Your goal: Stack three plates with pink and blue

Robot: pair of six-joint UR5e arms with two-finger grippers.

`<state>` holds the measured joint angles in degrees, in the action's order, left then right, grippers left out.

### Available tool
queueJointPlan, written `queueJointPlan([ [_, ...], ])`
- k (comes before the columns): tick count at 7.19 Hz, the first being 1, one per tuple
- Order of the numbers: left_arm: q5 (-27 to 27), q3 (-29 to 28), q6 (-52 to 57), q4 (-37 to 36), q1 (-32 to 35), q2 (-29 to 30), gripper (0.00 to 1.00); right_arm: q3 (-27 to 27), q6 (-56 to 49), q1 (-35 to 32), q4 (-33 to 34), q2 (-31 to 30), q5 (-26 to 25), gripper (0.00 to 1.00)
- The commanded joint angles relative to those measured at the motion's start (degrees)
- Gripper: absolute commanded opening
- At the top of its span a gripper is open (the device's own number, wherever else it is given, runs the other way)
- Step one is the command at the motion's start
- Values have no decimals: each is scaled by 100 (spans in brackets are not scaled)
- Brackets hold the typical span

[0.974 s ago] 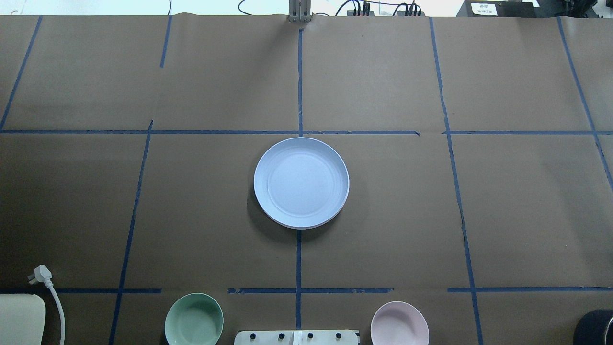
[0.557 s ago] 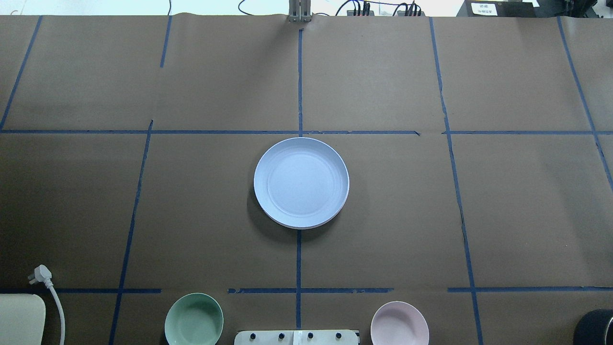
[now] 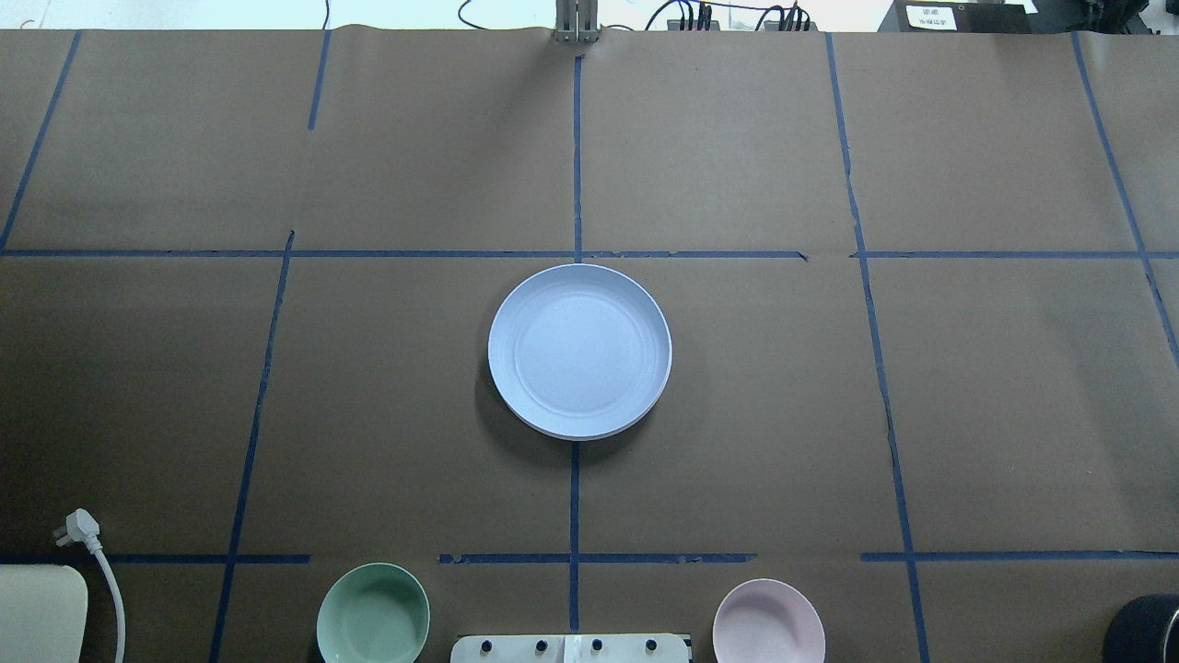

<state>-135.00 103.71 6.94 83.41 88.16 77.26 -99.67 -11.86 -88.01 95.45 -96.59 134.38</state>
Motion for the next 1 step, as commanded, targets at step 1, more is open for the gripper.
queueJointPlan([
  [1,0,0,0,0,-1,0,100,0,0,12,0,0,0,100],
])
